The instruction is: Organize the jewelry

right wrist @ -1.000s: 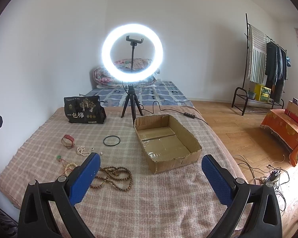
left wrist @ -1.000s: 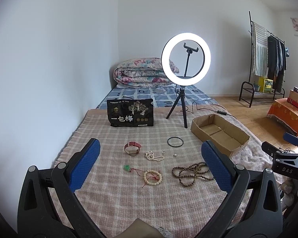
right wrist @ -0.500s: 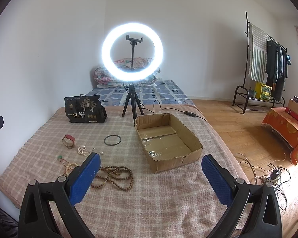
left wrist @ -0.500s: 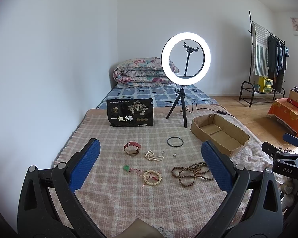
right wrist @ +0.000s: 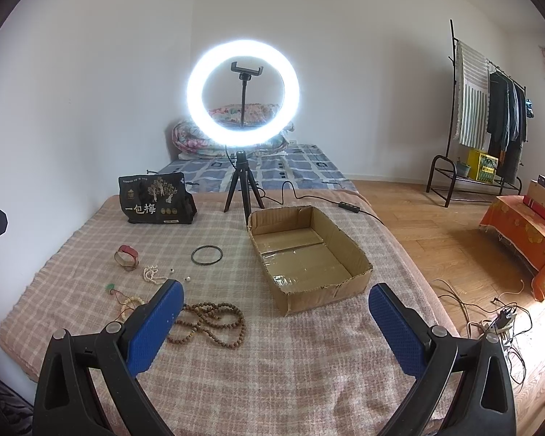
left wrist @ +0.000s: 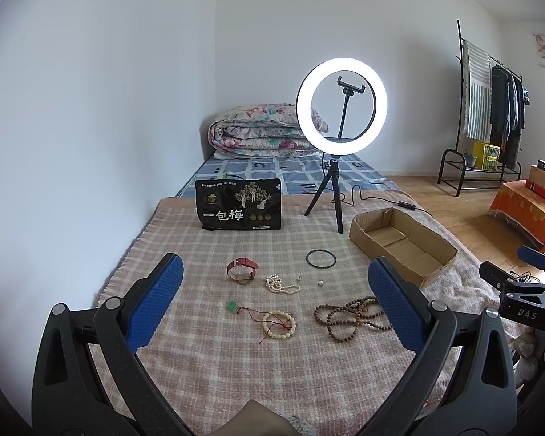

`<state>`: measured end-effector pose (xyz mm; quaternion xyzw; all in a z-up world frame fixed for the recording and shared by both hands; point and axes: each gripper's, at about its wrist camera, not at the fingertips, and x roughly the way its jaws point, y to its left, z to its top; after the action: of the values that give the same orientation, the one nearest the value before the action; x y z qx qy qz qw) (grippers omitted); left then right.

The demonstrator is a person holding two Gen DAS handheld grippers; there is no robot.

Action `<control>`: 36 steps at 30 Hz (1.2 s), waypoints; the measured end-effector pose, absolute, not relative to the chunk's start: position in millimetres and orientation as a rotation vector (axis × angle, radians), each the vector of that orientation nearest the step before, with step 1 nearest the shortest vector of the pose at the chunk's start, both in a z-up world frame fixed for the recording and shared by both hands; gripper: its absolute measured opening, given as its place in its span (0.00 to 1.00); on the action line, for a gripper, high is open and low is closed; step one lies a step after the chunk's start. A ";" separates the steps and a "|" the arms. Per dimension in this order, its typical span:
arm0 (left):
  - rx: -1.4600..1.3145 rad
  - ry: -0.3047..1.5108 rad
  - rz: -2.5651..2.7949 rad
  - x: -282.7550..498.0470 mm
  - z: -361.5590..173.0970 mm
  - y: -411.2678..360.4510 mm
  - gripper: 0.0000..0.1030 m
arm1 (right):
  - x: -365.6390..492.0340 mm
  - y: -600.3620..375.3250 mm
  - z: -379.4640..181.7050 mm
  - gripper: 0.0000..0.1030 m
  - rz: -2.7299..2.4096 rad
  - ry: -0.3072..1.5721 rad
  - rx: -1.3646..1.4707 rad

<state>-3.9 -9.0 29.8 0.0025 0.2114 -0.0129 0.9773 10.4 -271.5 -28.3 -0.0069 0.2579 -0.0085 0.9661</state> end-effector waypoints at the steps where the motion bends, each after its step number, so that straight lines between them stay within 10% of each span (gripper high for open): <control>1: 0.005 0.429 -0.026 -3.3 30.1 -9.2 1.00 | 10.5 -271.3 -28.5 1.00 -0.017 0.522 -0.014; 36: -0.036 0.714 0.048 57.2 -43.2 61.6 1.00 | 59.3 -256.7 -57.2 1.00 0.146 0.663 -0.104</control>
<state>57.2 61.6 -43.2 -0.0174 0.3495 0.0235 0.9365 59.3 -256.7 -57.2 -0.0511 0.3248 0.0717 0.9417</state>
